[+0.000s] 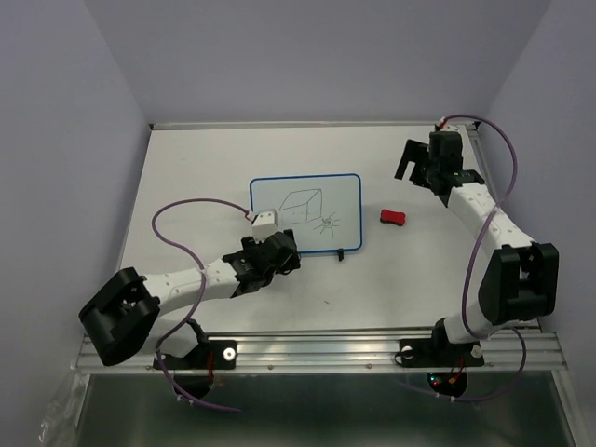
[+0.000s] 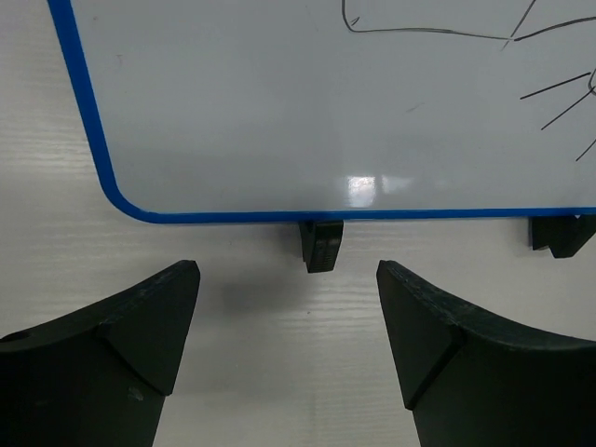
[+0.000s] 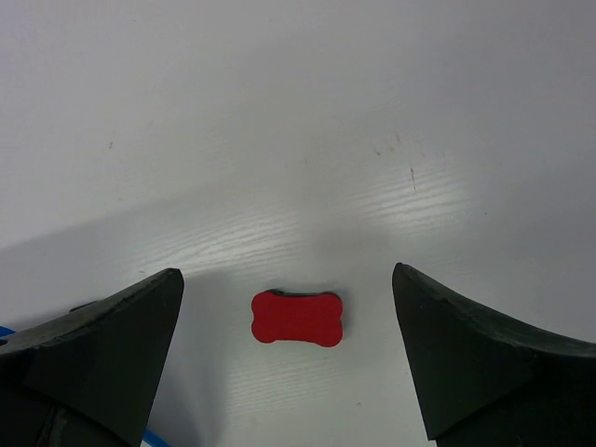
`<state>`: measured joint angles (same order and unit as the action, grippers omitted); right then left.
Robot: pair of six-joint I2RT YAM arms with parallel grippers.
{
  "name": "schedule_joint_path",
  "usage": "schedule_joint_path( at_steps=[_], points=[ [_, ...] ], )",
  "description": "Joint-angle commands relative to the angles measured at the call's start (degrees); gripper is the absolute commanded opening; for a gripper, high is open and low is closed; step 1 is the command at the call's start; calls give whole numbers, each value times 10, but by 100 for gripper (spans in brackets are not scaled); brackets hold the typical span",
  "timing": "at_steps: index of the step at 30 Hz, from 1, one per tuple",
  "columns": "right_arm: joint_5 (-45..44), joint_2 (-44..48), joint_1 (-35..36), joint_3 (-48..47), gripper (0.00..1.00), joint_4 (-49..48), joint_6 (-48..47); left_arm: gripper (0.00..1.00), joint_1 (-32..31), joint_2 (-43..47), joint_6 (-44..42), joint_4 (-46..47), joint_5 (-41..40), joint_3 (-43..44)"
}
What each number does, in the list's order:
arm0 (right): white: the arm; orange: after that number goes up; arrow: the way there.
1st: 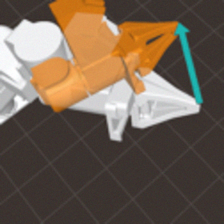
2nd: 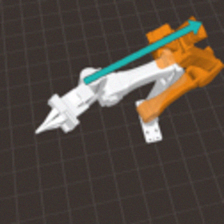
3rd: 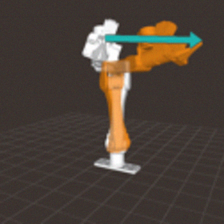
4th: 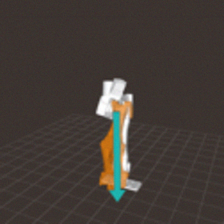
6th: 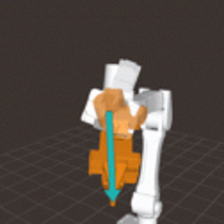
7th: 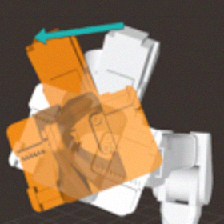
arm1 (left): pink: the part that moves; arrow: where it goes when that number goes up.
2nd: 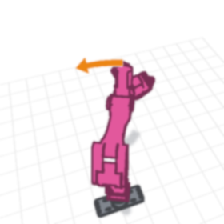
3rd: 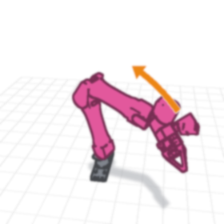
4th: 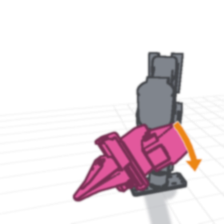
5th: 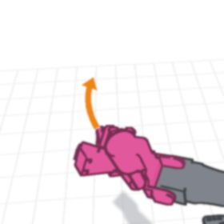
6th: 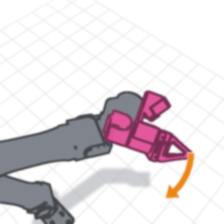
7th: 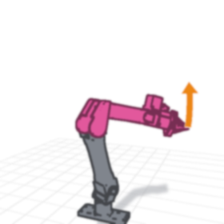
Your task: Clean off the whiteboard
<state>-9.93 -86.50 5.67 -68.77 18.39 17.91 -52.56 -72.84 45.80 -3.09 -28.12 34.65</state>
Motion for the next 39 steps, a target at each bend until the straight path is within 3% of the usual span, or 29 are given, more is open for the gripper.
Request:
schedule_joint_path(
  at_steps=[1,12,14,24,30,39],
  points=[
    [36,-12,-1,-16,100,-27,-32,88,-3,-34,-25,79,-13,22],
    [18,-34,-1,-15,100,-27,-51,69,-22,-107,-34,92,-14,32],
    [18,-39,-1,-15,100,-26,-55,59,-27,-114,-28,92,-18,35],
    [48,-56,-1,-15,100,-23,-90,53,-33,-139,36,39,-98,59],
    [66,-74,-1,-22,100,-18,-94,52,-34,-144,42,41,-106,62],
    [60,-77,-1,-24,100,-13,-106,37,-65,-182,44,32,-122,77]
  ],
)
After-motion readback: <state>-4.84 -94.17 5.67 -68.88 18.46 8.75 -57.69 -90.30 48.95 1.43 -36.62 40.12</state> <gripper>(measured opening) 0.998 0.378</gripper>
